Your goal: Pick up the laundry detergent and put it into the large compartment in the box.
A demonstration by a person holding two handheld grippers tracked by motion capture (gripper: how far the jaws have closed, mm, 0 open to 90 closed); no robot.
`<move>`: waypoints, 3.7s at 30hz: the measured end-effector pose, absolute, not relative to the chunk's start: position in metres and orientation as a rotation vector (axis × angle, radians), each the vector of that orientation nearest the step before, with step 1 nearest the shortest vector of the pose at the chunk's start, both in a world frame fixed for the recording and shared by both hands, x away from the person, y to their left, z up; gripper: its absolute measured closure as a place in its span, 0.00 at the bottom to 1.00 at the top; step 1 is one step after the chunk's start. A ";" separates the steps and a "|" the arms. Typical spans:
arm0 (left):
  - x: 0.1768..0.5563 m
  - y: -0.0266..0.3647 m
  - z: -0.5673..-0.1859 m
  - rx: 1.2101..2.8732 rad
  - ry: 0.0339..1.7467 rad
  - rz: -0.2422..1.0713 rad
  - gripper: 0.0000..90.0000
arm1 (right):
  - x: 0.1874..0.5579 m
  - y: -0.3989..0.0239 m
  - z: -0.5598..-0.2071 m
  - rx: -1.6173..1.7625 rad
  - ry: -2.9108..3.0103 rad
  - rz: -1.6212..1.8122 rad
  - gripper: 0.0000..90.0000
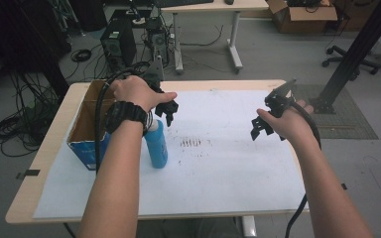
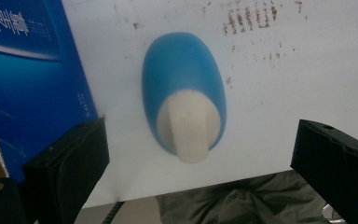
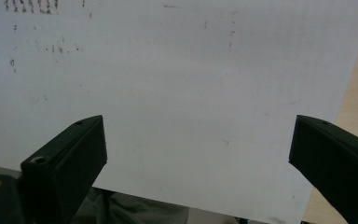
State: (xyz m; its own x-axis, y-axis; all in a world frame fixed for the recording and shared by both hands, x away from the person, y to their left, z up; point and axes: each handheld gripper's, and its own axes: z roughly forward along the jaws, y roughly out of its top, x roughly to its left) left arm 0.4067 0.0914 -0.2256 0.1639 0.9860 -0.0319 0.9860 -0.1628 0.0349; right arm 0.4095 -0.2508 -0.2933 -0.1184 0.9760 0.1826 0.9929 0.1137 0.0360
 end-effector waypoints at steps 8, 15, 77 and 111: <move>0.409 0.091 -0.246 2.364 2.036 -0.020 0.05 | 0.410 -0.252 -0.302 -1.998 -2.256 -0.218 0.05; 0.412 0.089 -0.260 2.374 2.045 -0.037 0.05 | 0.411 -0.254 -0.307 -1.990 -2.259 -0.220 0.05; 0.416 0.087 -0.282 2.319 2.089 -0.018 0.26 | 0.411 -0.256 -0.320 -1.983 -2.255 -0.218 0.05; 0.418 0.088 -0.280 2.327 2.131 0.035 0.40 | 0.410 -0.254 -0.325 -1.967 -2.257 -0.207 0.05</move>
State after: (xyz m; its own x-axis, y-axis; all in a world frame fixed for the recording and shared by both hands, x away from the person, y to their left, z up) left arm 0.4181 0.0880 -0.2799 0.0876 0.9958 0.0260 0.9961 -0.0878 0.0045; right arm 0.4103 -0.2544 -0.3254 -0.1350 0.9714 0.1956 0.9907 0.1354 0.0110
